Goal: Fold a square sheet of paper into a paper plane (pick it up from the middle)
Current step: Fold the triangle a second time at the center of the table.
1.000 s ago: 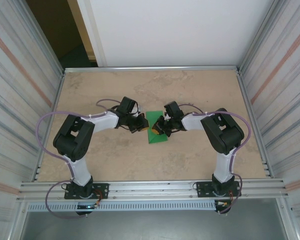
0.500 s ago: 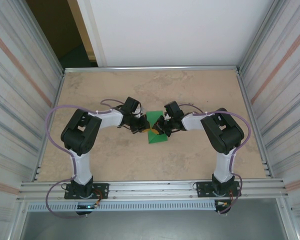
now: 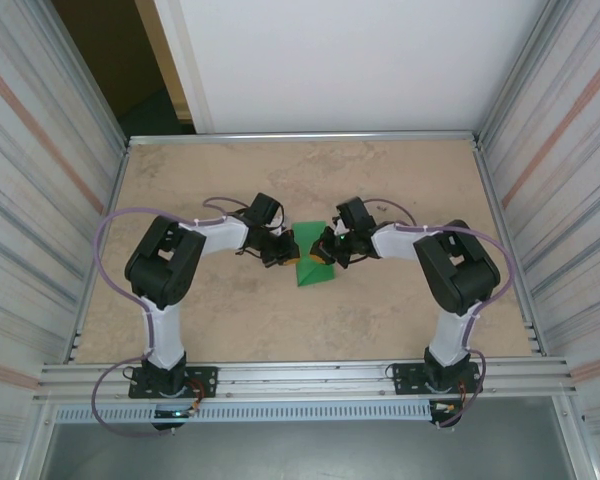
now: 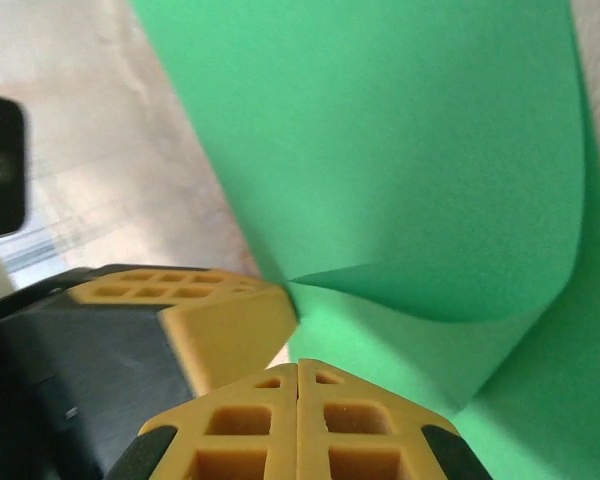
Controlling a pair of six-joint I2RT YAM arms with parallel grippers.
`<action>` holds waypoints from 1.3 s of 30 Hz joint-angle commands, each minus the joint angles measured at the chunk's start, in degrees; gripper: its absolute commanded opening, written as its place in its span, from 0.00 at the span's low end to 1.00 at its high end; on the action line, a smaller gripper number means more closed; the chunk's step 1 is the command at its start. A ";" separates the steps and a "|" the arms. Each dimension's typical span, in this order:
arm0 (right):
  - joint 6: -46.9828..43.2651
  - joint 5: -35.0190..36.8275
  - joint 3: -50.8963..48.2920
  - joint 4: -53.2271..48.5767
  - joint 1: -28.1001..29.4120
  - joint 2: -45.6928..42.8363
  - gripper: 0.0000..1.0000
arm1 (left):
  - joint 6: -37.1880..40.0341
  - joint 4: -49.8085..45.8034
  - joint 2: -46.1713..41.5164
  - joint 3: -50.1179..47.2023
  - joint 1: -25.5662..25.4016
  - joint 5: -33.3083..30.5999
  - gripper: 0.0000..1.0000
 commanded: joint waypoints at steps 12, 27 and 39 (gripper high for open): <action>-9.02 1.71 4.02 -6.48 2.11 2.98 0.05 | 2.76 -5.61 2.76 2.01 -0.26 -2.46 0.00; -8.07 4.43 -0.60 -4.55 2.17 4.98 0.04 | 3.20 -6.88 3.42 4.09 -0.26 -2.69 0.00; -4.33 9.17 -6.12 2.24 2.30 5.77 0.04 | 2.58 -5.84 -0.56 9.51 -0.04 -1.69 0.00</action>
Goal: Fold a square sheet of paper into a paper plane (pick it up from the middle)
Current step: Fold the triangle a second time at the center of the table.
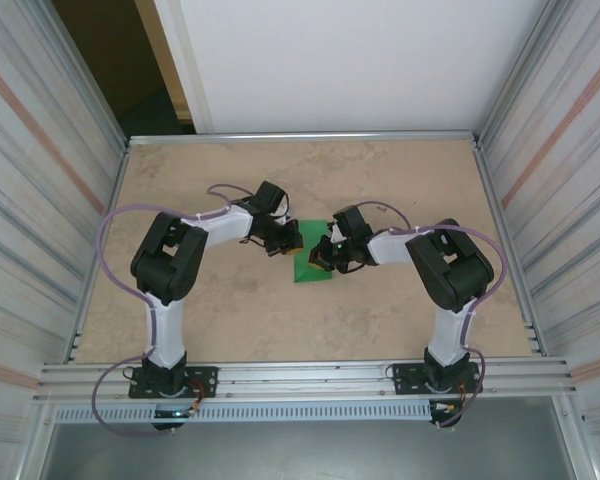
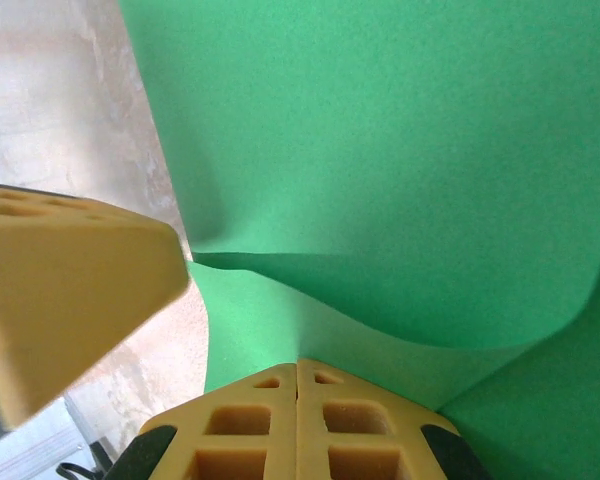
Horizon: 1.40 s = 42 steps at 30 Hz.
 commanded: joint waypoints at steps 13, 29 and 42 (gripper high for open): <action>6.21 7.93 -1.61 -6.22 0.20 2.65 0.04 | -6.88 6.57 -15.10 -15.15 -4.11 -0.52 0.03; 7.37 8.12 -1.14 -7.37 0.47 3.60 0.03 | -6.93 6.98 -9.22 -14.89 -5.80 -1.30 0.03; 7.37 8.07 -1.23 -7.77 0.38 3.76 0.03 | -5.42 4.59 -8.57 -14.91 -5.30 -3.73 0.02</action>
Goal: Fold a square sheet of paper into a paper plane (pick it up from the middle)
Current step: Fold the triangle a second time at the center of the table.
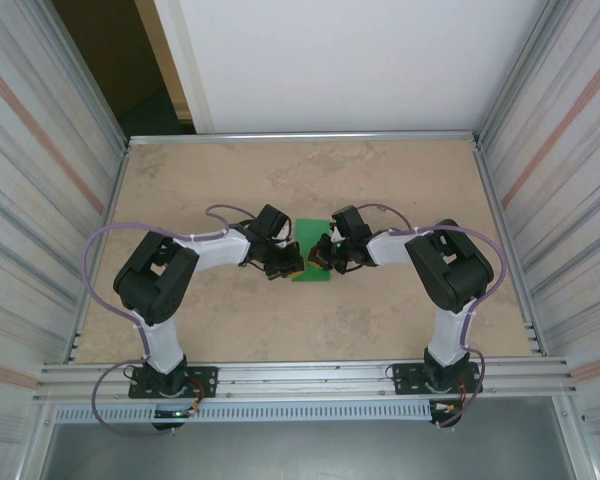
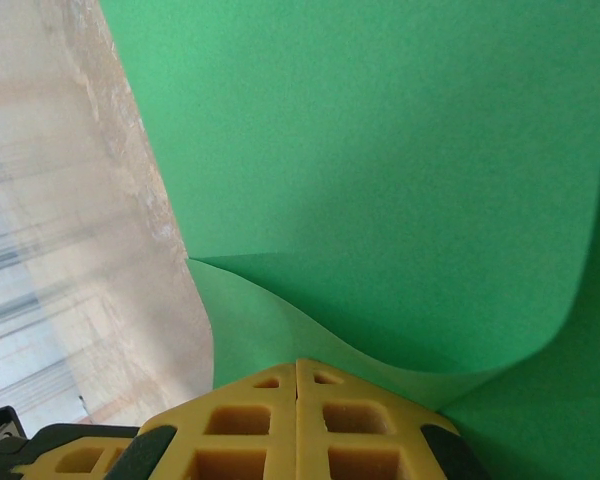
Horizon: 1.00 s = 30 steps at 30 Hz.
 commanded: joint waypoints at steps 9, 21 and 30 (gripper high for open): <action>0.92 6.06 -1.26 -8.61 0.01 3.87 0.03 | 1.95 -2.26 1.55 0.01 0.65 -2.17 0.02; 0.91 6.12 -1.19 -9.03 0.01 4.05 0.03 | 3.07 -4.08 2.02 -0.29 0.81 -2.97 0.01; 0.83 6.23 -0.94 -9.74 -0.02 4.01 0.03 | 5.36 -7.92 2.00 -0.81 0.79 -4.11 0.01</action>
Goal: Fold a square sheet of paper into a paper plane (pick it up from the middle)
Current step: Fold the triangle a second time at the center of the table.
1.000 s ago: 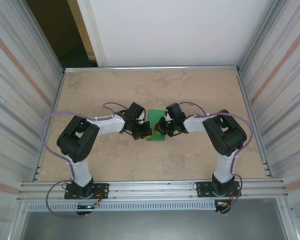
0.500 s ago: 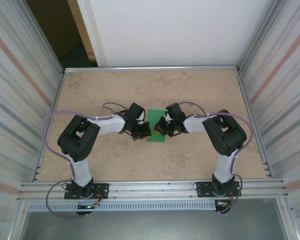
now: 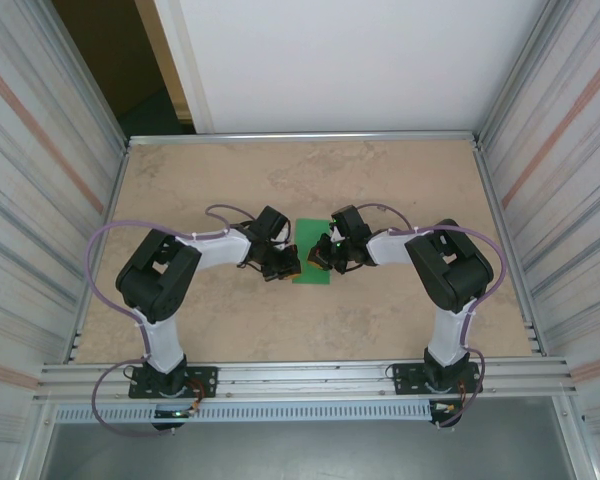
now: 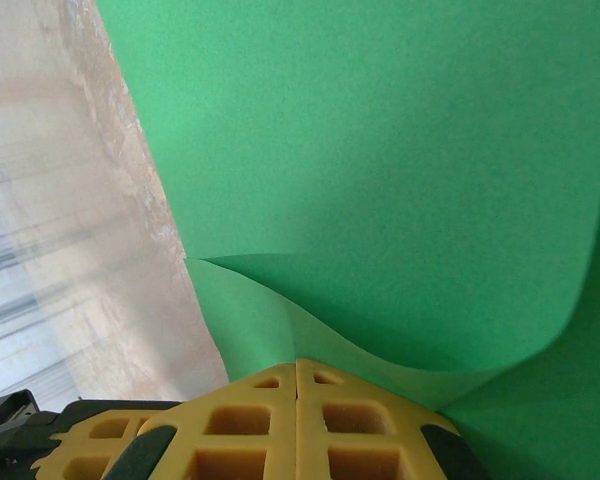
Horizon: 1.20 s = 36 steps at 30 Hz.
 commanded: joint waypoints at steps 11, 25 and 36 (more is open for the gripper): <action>0.92 6.29 -1.14 -9.42 -0.09 4.24 0.03 | 6.90 -11.50 -5.37 -5.48 -0.07 -3.21 0.00; 0.48 6.11 -0.75 -9.16 -0.08 3.86 0.03 | 2.31 0.12 -8.38 -2.99 -0.34 2.15 0.00; 0.48 5.82 -0.88 -9.16 -0.08 3.57 0.03 | 1.55 1.83 -0.64 -0.19 -0.07 3.54 0.00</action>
